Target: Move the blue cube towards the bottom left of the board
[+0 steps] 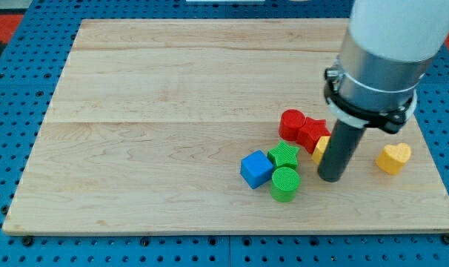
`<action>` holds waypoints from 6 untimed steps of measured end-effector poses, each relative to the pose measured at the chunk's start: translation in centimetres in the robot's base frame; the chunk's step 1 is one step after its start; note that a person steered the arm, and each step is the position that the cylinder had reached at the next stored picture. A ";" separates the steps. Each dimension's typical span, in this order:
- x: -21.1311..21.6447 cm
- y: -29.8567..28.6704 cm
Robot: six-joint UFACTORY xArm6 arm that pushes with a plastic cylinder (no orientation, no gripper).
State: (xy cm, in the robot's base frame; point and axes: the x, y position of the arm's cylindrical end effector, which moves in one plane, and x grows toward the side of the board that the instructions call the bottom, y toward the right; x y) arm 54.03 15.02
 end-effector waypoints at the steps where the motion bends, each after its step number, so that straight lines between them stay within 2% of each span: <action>1: 0.4 1.3; 3: -0.2 -14.0; 4: -1.5 -18.4; 5: -1.7 -22.1; 6: -1.8 -19.7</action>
